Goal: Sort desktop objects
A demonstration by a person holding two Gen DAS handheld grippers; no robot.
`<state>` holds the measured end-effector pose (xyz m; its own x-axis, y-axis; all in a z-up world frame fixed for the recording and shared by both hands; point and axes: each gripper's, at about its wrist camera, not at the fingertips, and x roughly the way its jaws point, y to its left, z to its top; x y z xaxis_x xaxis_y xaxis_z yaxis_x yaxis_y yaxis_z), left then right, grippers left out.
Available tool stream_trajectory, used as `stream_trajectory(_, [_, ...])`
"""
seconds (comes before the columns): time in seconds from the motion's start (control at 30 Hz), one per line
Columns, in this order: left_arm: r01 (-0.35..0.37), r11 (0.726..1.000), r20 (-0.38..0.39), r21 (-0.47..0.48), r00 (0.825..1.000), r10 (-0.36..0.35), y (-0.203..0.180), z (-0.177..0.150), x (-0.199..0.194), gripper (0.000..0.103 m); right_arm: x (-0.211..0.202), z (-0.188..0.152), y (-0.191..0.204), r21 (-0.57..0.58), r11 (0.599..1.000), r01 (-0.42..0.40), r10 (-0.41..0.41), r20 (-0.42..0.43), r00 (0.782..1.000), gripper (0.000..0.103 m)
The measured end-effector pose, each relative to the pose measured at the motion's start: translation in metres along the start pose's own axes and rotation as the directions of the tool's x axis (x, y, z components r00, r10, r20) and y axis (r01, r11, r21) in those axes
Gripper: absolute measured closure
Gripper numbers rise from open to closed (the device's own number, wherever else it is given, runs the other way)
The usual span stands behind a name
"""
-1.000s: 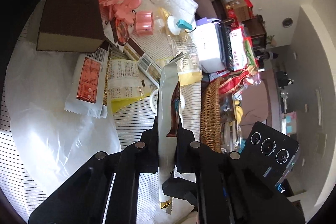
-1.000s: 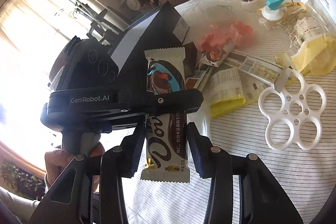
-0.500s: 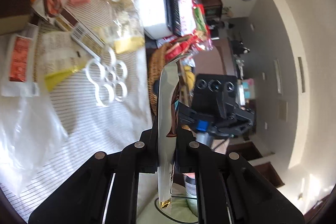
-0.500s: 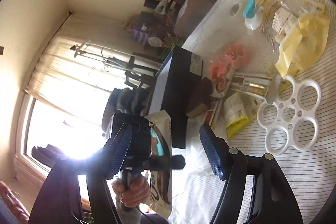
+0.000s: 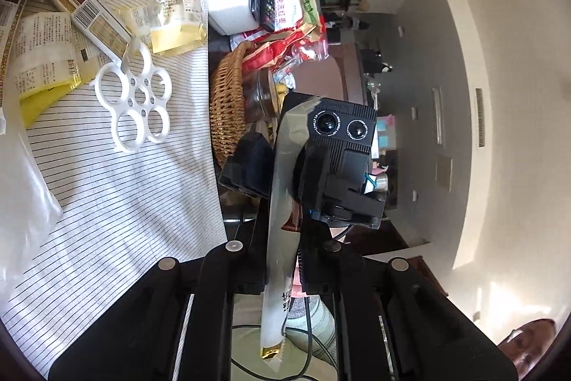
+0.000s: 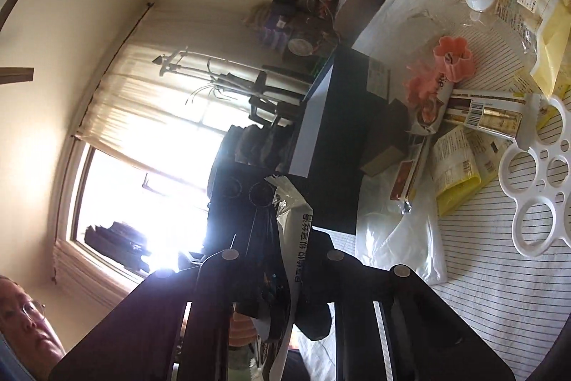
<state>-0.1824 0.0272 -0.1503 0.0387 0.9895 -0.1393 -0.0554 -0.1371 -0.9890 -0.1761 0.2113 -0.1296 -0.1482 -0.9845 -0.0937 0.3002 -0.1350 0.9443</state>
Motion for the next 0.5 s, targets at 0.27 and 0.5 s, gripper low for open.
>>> stream_trajectory(0.27, [-0.011, 1.0, 0.005, -0.009, 1.0, 0.011, 0.004, -0.001, -0.002, 0.044, -0.016, 0.005, -0.003, 0.049, 0.999, -0.001, -0.004, 0.094, 0.996, 0.089])
stream_trajectory(0.5, [-0.067, 0.996, -0.044, 0.059, 0.997, 0.07, -0.005, -0.006, 0.012, 0.041, -0.031, 0.009, -0.018, 0.141, 0.989, -0.034, 0.009, 0.171, 0.985, 0.089])
